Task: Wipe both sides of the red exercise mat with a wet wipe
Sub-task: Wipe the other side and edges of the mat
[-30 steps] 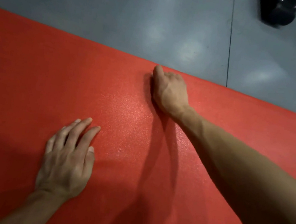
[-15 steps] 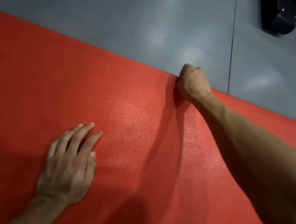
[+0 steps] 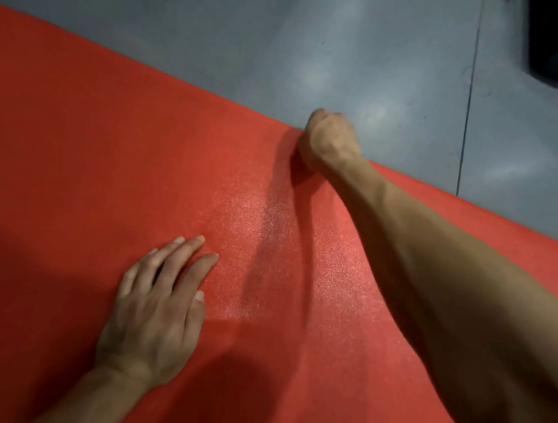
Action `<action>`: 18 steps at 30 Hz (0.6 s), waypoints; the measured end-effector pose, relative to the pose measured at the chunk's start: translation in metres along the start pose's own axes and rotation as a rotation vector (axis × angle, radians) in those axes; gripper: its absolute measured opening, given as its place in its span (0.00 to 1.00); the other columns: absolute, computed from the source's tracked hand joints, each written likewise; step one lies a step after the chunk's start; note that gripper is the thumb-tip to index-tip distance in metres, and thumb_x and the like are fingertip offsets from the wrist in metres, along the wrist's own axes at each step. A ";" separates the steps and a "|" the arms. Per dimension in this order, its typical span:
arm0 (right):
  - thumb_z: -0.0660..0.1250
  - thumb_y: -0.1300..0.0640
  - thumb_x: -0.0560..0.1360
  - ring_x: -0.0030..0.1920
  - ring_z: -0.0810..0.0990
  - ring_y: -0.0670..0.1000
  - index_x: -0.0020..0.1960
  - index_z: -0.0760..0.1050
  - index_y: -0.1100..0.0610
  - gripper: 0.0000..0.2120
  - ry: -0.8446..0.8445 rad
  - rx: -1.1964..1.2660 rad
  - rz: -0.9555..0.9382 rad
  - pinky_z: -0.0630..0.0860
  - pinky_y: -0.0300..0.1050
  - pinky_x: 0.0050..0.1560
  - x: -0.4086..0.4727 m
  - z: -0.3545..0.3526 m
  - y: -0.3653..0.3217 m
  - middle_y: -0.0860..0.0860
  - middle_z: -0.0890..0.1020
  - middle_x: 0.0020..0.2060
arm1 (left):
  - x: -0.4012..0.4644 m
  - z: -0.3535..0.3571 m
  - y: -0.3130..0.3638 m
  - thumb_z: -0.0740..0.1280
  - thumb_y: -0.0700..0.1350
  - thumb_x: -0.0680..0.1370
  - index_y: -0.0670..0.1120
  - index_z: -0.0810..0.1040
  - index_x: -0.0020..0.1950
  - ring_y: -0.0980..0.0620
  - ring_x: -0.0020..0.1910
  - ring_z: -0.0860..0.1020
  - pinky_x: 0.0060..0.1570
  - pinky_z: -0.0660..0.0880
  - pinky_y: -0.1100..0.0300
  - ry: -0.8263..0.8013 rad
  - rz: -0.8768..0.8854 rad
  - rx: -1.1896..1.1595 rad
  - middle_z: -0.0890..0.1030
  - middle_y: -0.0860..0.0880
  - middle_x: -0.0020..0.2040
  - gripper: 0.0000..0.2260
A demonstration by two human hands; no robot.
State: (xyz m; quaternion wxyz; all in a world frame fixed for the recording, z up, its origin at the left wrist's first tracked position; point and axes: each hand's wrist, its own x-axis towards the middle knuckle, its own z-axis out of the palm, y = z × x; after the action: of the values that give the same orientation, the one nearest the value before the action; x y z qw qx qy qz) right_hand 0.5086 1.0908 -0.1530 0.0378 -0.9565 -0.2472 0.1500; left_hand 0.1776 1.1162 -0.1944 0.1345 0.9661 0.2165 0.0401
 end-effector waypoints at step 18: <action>0.53 0.62 0.82 0.61 0.79 0.64 0.64 0.71 0.60 0.14 0.070 0.001 -0.145 0.75 0.53 0.57 0.000 0.022 -0.060 0.60 0.81 0.59 | 0.001 0.000 -0.004 0.58 0.48 0.77 0.49 0.76 0.72 0.45 0.76 0.67 0.72 0.63 0.44 -0.063 0.014 0.018 0.70 0.49 0.77 0.23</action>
State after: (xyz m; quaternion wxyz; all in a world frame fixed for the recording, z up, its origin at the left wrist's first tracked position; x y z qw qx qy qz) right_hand 0.4744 1.1429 -0.1652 0.0577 -0.9407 -0.3144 0.1132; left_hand 0.1769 1.1202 -0.1954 0.1324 0.9696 0.2057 0.0087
